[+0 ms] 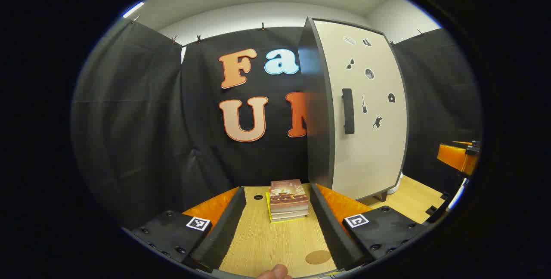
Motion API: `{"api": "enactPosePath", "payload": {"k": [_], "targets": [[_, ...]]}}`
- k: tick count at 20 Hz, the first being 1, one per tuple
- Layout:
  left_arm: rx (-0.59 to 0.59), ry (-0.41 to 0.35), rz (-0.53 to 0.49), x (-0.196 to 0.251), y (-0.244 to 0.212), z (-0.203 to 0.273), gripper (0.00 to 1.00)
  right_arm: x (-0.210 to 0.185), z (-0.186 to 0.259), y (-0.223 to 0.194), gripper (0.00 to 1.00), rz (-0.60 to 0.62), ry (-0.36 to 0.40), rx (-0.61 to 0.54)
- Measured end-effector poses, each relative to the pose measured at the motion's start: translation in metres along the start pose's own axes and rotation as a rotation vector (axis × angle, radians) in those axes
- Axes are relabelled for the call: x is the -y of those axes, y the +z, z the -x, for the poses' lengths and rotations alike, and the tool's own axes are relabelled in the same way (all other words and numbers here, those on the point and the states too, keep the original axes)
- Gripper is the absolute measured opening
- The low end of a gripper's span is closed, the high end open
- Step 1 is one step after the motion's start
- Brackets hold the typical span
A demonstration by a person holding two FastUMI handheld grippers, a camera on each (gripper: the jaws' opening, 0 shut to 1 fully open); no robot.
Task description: Open the cabinet door with the right hand, grasp the bottle in the cabinet with the left hand and place it on the coaster, then close the cabinet door with the right hand.
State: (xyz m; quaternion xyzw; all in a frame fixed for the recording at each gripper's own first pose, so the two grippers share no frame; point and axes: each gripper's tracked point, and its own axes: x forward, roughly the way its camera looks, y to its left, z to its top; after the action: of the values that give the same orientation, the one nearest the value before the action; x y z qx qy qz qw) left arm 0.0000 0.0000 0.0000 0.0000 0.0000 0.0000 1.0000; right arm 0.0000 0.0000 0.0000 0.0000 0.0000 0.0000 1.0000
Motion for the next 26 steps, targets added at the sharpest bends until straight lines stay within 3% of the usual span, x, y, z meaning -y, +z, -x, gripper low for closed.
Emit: {"api": "enactPosePath", "payload": {"k": [4,8,17,19,26], "targets": [[-0.009,0.009,-0.001,-0.001,-0.006,-0.001,1.00,0.000,-0.003,0.003,0.95,0.015,0.002,0.001],[-0.010,0.009,0.000,0.000,-0.007,-0.004,0.94,0.000,-0.002,0.005,0.95,0.011,0.007,0.002],[-0.004,0.010,-0.003,-0.004,-0.008,-0.004,1.00,-0.004,-0.006,0.004,0.95,0.005,0.013,-0.003],[-0.006,0.013,0.000,-0.008,-0.010,-0.006,0.97,-0.008,-0.011,0.004,0.95,0.001,0.021,-0.007],[-0.030,0.029,0.014,-0.029,-0.028,-0.014,0.97,-0.042,-0.068,0.023,0.95,-0.048,0.091,0.003]]}}
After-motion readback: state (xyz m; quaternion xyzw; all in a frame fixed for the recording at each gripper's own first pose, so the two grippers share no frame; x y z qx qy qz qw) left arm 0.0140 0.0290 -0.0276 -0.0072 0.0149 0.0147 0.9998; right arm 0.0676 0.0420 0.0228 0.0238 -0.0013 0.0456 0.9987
